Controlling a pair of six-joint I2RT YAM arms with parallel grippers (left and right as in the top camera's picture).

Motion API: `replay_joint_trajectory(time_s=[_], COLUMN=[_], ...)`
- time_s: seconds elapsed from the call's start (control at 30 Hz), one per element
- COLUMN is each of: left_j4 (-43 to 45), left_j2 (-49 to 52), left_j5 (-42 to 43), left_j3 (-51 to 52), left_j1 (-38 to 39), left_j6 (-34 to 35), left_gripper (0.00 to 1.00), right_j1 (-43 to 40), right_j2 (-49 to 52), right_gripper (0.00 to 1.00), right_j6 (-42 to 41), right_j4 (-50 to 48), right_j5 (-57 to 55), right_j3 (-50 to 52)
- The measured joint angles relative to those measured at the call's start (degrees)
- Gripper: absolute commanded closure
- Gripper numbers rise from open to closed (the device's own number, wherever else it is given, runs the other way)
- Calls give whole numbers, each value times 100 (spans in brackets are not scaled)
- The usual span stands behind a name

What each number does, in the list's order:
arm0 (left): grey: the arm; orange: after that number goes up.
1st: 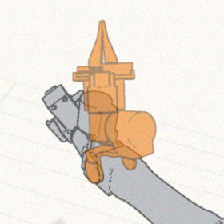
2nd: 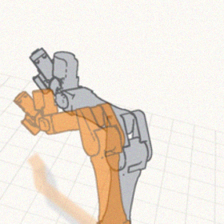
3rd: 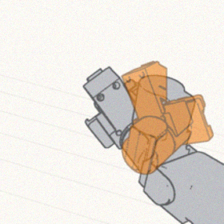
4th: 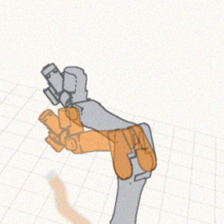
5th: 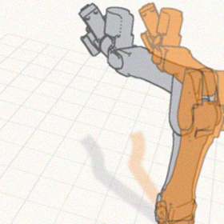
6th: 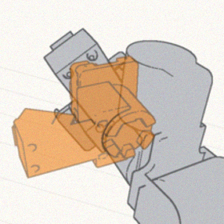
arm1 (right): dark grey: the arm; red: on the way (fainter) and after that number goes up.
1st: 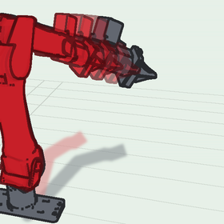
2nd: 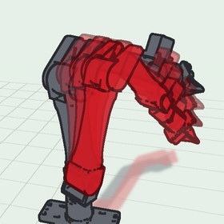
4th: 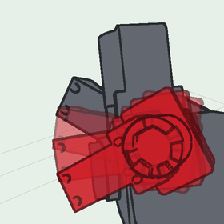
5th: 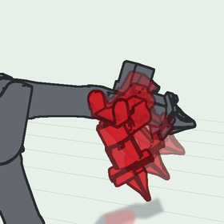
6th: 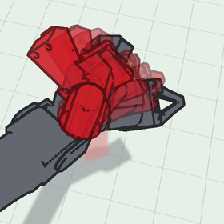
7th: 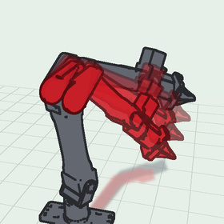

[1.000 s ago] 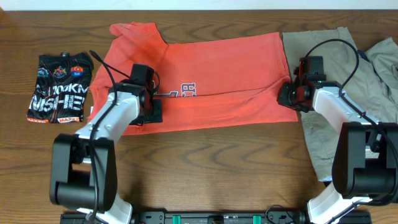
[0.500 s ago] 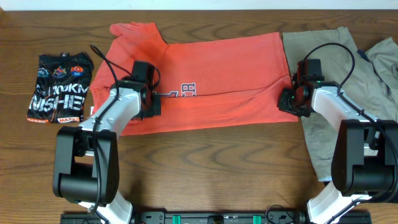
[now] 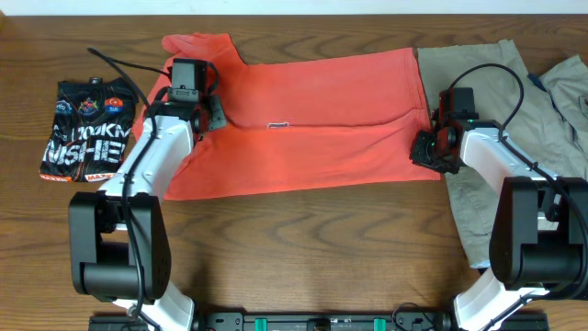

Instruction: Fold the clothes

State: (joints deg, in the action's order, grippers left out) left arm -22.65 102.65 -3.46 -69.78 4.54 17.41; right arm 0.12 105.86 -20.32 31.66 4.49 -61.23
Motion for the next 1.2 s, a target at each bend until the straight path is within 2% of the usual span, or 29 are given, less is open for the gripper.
replay_joint_trajectory(time_s=[0.3,0.43,0.57,0.93,1.07,1.2], left_j4=[-1847,-1860,-1587,-1027,-1305,-2011], left_j2=[0,-2,-2,-151,-262,-313], left_j5=[-321,-616,-678,-103,101,214], left_j3=[20,260,647,1394,1523,1561], left_j1=[-17,-92,-407,-1056,-1121,-1126], left_j6=[98,225,313,389,463,686], left_gripper=[35,35,35,35,35,34], right_j1=[0,0,0,0,0,0], right_j2=[0,0,0,-79,-90,-90], right_gripper=[66,70,67,67,67,68], right_j6=[7,31,46,61,59,-48], right_j4=[0,9,271,1088,1510,1941], right_j5=[11,9,-11,-24,-26,-116], right_j3=[-2,-2,-26,20,35,68])
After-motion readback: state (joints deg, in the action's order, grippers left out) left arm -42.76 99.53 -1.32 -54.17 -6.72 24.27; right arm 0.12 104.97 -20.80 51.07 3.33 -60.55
